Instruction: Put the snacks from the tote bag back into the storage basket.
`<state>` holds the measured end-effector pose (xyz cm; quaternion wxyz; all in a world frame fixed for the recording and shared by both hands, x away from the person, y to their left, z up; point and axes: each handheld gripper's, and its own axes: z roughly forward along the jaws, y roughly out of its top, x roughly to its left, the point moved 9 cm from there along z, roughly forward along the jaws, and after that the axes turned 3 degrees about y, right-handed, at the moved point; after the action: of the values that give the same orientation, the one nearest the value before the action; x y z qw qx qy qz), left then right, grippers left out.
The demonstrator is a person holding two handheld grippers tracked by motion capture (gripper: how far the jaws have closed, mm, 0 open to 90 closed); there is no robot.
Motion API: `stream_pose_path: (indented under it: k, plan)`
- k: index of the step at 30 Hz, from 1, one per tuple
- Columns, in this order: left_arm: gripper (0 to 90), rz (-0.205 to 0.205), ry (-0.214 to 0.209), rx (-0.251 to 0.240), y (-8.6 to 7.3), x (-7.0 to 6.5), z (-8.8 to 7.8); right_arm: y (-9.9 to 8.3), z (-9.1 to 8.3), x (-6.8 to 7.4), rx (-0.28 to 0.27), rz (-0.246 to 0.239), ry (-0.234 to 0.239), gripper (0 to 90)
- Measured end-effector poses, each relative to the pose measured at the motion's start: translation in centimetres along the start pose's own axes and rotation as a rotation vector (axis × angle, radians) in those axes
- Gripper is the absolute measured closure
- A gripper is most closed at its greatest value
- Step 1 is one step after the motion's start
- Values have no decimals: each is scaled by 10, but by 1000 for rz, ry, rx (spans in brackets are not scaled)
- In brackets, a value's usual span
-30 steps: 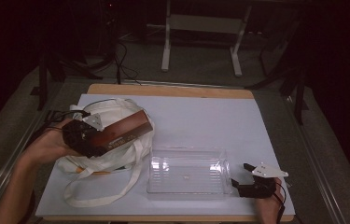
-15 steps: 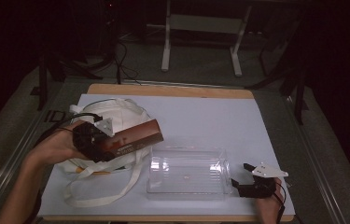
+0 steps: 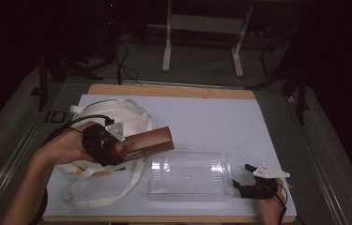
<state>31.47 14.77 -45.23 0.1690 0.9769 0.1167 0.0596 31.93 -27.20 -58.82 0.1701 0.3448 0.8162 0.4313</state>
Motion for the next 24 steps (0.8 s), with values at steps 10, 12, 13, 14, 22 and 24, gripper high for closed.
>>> stream_pose_path:
  k: [10, 12, 13, 14, 22, 24]
  plan:
    - [439, 47, -14, 28, 9, -9, 4, 0, 0, 0, -2, 0, -2, 138]
    - [439, 58, -15, 30, 10, -12, 5, 0, 0, 0, -2, 0, -2, 138]
    - [439, 61, -15, 31, 11, -13, 6, 0, 0, 0, -2, 0, -2, 138]
    - [439, 69, -15, 33, 12, -14, 6, 0, 0, 0, -2, 0, -2, 138]
    - [439, 104, -45, 48, 18, -23, 15, 0, 0, 0, -3, -2, -6, 138]
    - [438, 109, -49, 54, 20, -25, 17, 0, 0, 0, -3, -2, -5, 138]
